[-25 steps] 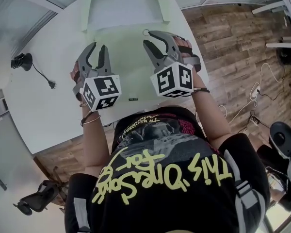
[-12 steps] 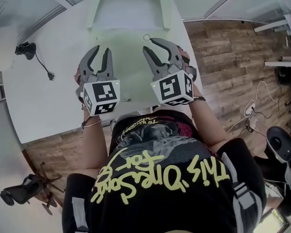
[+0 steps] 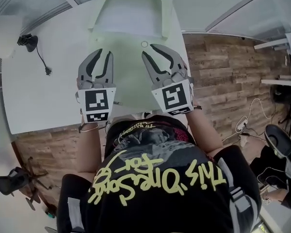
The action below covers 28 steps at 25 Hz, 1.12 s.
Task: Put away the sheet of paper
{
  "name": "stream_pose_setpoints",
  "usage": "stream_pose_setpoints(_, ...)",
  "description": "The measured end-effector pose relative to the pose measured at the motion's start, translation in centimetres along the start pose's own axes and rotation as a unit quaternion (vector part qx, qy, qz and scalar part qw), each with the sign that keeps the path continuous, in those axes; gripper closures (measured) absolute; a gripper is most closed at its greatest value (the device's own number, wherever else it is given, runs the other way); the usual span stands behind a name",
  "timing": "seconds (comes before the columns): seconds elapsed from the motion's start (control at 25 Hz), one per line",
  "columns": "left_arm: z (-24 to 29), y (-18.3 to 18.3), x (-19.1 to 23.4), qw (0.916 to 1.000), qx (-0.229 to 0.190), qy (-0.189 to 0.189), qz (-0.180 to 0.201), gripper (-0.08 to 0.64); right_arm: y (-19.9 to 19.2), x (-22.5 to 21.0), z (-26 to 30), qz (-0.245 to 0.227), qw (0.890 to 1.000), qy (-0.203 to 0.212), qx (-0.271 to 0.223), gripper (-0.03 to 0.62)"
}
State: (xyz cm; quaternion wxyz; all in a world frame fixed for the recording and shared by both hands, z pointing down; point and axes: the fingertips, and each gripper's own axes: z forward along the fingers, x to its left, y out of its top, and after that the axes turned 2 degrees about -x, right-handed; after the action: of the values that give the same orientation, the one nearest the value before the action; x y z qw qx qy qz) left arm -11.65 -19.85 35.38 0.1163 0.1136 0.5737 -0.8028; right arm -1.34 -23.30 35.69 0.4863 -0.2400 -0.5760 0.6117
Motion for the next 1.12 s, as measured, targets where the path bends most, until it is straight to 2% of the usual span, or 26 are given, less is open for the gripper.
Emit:
stream_pose_setpoints(0.24,-0.6,1.7,-0.4,0.9994,-0.024,0.024,-0.009,0.477,0.3,-0.7,-0.5,0.028,0.999,0.02,-0.022,0.488)
stream_pose_setpoints(0.36,-0.8,2.3,-0.8,0.9991,-0.033,0.025,-0.01,0.489,0.5,-1.2,-0.6,0.026,0.999,0.019,-0.031,0.489)
stream_pose_setpoints(0.52,-1.3,3.3,-0.9,0.9976,-0.052,0.024,-0.039,0.508,1.3,-1.5,-1.0,0.025,0.998,0.023,-0.047,0.522)
stream_pose_setpoints(0.64,-1.6,3.9,-0.8,0.9963,-0.067,0.028,-0.047,0.52,2.8,-1.9,-1.3,0.004,0.996,0.023,-0.085,0.543)
stream_pose_setpoints(0.8,-1.9,4.3,-0.7,0.9951,-0.083,0.018,-0.049,0.543,4.5,-2.0,-1.9,0.054,0.99,0.027,-0.127,0.561)
stream_pose_setpoints(0.96,-2.4,4.8,-0.8,0.9946,-0.093,0.004,-0.046,0.548,5.1,-1.7,-2.6,0.094,0.987,0.03,-0.125,0.572)
stream_pose_setpoints(1.12,-2.8,5.4,-1.1,0.9939,-0.103,-0.004,-0.04,0.549,4.3,-1.7,-3.6,0.095,0.99,0.027,-0.096,0.578)
